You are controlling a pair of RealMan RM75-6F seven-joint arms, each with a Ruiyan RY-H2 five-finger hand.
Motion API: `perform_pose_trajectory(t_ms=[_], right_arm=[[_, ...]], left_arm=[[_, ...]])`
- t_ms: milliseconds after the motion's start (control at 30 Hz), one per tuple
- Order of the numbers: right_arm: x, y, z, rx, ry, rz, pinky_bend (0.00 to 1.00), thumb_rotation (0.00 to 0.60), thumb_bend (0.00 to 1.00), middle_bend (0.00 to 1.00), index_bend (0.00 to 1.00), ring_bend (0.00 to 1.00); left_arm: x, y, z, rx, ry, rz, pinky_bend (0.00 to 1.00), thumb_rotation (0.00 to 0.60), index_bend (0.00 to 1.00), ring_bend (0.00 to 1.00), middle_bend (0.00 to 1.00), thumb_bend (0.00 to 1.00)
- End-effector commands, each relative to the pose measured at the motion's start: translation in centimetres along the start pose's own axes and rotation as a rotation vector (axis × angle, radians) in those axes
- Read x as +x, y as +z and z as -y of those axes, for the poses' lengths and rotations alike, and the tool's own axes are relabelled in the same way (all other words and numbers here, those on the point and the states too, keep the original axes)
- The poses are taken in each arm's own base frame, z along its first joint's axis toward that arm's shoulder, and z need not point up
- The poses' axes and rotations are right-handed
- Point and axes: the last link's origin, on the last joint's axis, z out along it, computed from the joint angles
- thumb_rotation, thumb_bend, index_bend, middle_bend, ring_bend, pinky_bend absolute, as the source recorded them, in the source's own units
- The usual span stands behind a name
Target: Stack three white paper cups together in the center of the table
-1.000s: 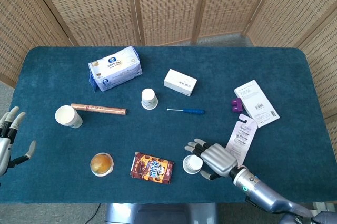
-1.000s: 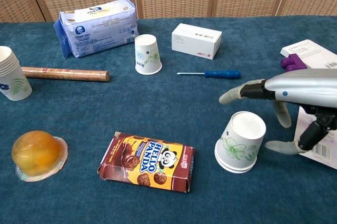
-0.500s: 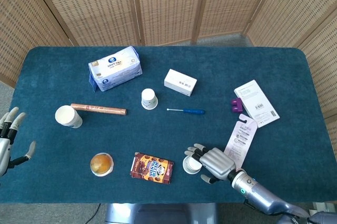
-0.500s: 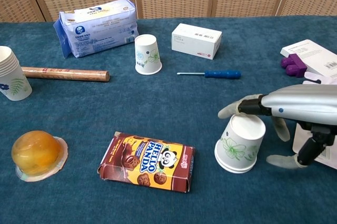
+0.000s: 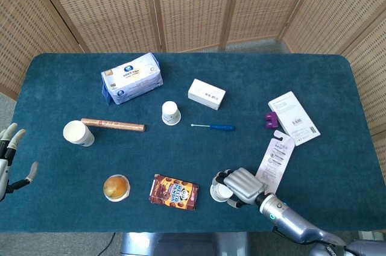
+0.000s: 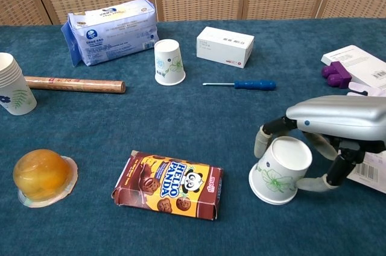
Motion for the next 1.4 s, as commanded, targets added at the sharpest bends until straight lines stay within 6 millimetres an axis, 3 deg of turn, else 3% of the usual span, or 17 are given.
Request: perform_pose_trajectory(t_ms=[33, 467, 900, 1400], right_arm=[[0.0, 0.1, 0.0, -0.001, 0.005, -0.001, 0.71, 0.6, 0.34, 0.34, 0.33, 0.35], [1.5, 1.6, 0.7, 0.028, 0.017, -0.039, 0.72, 0.6, 0.34, 0.35, 0.33, 0.36], [4.3, 6.5, 2.0, 0.063, 0.035, -0.073, 0.72, 0.6, 0.34, 0.34, 0.33, 0.35], [6.2, 10.8, 1.7, 0.023, 0.021, -0.078, 0.71, 0.6, 0.34, 0.33, 0.31, 0.33]], left_arm=[[0.0, 0.0, 0.0, 0.0, -0.001, 0.0, 0.2, 0.291, 0.0, 0.0, 0.0, 0.47], [-0.2, 0.3, -0.1, -0.009, 0.0, 0.004, 0.2, 0.293, 0.0, 0.0, 0.0, 0.47], [-0.3, 0.3, -0.2, -0.011, 0.004, 0.01, 0.2, 0.29, 0.0, 0.0, 0.0, 0.47], [-0.2, 0.2, 0.3, 0.003, 0.003, 0.004, 0.2, 0.292, 0.0, 0.0, 0.0, 0.47]])
